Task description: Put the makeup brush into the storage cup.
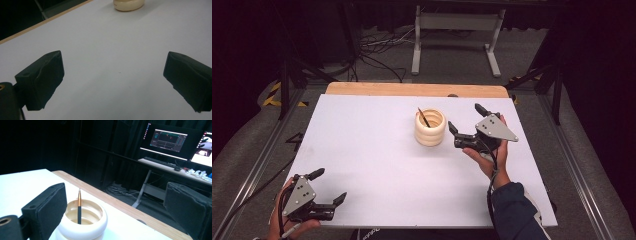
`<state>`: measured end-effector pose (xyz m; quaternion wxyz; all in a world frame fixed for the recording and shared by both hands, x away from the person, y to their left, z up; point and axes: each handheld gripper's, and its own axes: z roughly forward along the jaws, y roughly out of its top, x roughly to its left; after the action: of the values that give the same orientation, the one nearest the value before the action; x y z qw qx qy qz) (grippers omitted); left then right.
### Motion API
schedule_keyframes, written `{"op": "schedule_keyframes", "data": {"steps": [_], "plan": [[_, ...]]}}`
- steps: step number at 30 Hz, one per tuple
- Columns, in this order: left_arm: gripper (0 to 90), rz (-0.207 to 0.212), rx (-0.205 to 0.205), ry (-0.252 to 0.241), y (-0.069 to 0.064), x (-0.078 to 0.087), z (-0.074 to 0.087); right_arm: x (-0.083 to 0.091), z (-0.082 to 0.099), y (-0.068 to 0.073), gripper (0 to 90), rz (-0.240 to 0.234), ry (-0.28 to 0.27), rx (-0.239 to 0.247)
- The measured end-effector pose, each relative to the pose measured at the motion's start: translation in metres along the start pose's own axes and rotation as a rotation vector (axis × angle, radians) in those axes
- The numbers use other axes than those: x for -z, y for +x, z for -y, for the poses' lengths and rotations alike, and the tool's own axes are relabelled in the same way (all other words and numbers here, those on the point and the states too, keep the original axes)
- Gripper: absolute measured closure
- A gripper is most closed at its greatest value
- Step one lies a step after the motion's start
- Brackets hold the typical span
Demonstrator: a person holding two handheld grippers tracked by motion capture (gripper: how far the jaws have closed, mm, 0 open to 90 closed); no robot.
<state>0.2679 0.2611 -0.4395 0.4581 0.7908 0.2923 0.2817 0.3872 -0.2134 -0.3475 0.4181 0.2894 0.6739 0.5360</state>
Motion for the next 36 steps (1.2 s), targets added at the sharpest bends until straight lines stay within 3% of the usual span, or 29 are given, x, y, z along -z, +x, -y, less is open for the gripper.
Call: {"op": "schedule_keyframes", "data": {"steps": [36], "plan": [[4.1, -0.002, -0.005, 0.004, 0.000, -0.001, 0.000, 0.046, 0.008, -0.005, 3.7, 0.024, -0.026, 0.060]]}}
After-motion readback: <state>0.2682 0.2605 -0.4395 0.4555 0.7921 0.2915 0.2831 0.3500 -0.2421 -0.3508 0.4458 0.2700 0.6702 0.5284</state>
